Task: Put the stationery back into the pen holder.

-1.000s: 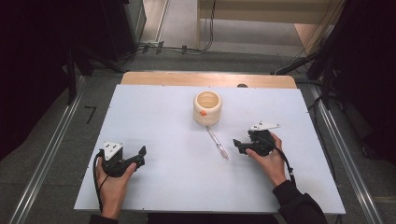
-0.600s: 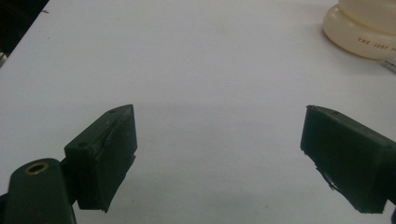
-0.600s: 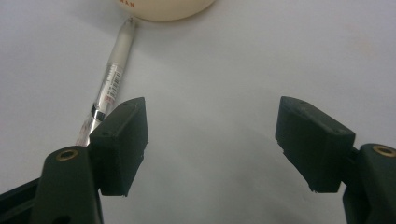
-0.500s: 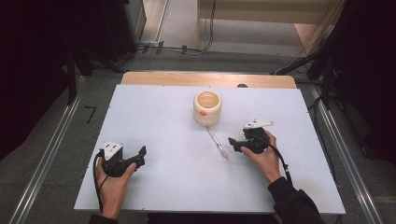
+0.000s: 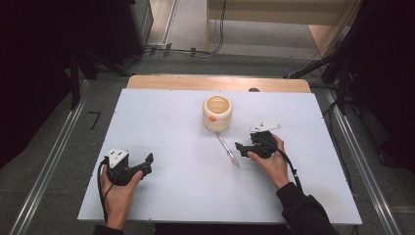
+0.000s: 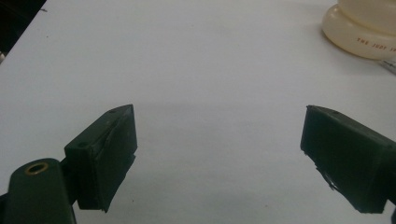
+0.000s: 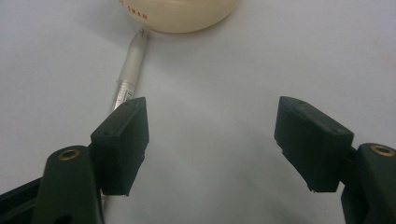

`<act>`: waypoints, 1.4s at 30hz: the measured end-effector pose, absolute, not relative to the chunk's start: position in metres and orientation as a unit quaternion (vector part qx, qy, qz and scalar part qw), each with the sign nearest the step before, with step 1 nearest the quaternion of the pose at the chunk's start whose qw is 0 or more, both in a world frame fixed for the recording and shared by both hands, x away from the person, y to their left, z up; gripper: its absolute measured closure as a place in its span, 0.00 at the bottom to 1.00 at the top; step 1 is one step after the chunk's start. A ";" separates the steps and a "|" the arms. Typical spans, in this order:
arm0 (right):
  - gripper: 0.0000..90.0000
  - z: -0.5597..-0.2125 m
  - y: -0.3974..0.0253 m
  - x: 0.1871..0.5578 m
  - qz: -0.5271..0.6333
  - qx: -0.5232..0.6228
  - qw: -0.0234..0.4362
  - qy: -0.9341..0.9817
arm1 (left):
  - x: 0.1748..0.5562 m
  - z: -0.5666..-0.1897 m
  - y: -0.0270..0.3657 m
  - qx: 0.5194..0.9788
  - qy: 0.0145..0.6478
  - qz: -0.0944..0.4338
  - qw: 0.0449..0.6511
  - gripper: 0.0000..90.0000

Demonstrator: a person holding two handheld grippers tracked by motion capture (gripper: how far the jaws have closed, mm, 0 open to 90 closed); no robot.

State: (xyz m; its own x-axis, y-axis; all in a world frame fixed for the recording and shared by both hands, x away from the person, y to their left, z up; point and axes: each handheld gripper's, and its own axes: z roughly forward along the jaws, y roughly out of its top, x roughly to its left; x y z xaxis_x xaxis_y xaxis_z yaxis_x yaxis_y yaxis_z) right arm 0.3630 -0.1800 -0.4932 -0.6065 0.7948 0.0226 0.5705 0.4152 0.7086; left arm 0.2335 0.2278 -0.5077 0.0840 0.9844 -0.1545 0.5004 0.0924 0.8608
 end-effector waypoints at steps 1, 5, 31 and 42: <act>0.27 -0.494 -0.178 0.364 0.349 0.413 0.160 0.826 | 0.233 -0.508 0.228 0.608 0.611 0.291 0.416 0.13; 0.27 -0.494 -0.176 0.367 0.349 0.414 0.159 0.826 | 0.233 -0.508 0.228 0.607 0.612 0.290 0.416 0.13; 0.28 -0.495 -0.161 0.380 0.341 0.413 0.156 0.830 | 0.234 -0.508 0.228 0.607 0.612 0.289 0.417 0.13; 0.29 -0.495 -0.152 0.384 0.342 0.409 0.153 0.832 | 0.234 -0.508 0.228 0.607 0.612 0.289 0.418 0.13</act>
State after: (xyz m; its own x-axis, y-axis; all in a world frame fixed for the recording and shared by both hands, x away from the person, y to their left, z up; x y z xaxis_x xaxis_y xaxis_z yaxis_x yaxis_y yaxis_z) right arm 0.3841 -0.1516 -0.4950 -0.6180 0.7858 0.0254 0.5770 0.4313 0.6936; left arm 0.2338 0.2283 -0.5078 0.0850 0.9834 -0.1605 0.5009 0.0971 0.8600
